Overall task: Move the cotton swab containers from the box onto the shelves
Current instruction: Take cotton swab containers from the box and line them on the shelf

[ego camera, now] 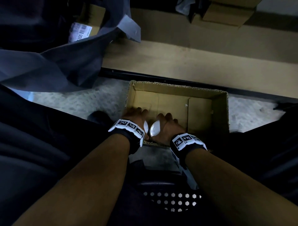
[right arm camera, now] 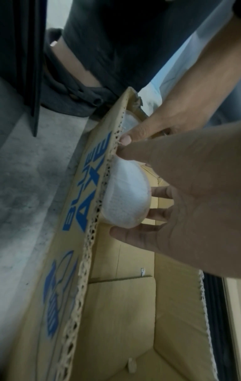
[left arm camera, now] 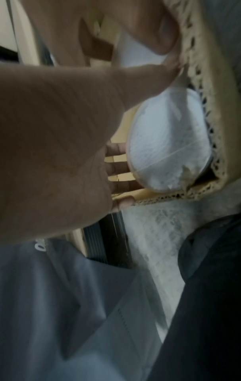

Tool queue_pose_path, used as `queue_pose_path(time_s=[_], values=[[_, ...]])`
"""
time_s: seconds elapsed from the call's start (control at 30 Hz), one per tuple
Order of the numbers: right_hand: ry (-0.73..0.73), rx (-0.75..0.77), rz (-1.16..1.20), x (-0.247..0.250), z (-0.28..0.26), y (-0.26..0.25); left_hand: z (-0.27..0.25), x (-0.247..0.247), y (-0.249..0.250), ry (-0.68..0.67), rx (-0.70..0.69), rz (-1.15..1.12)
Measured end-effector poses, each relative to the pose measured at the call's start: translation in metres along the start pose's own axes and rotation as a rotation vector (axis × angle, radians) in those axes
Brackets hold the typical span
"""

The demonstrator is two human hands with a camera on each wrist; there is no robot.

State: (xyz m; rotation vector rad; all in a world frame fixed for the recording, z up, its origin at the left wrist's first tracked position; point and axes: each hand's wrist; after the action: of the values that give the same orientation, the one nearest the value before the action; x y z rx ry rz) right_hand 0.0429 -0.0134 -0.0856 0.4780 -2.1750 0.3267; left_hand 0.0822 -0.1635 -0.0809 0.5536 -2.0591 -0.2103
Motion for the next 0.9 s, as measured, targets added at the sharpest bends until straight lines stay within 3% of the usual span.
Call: queue_pose_path(time_s=[0.23, 0.6, 0.9], values=[[-0.043, 0.027, -0.018, -0.003, 0.003, 0.0, -0.002, -0.003, 0.002, -0.008, -0.032, 0.1], [0.015, 0.01, -0.015, 0.005, 0.001, 0.01, 0.002, 0.009, 0.013, -0.033, 0.022, -0.037], [-0.088, -0.028, 0.045, 0.033, 0.006, 0.021, 0.0, 0.034, 0.028, 0.005, 0.021, -0.035]])
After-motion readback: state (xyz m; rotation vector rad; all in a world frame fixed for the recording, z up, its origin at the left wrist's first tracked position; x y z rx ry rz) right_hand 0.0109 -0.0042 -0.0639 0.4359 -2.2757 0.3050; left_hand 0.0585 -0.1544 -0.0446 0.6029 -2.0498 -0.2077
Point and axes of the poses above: each hand's wrist, its own z-axis towards the middle knuckle, its own x-axis out of the back of the hand, y = z × x, and after that the axes turned 14 degrees about -z, right-handed
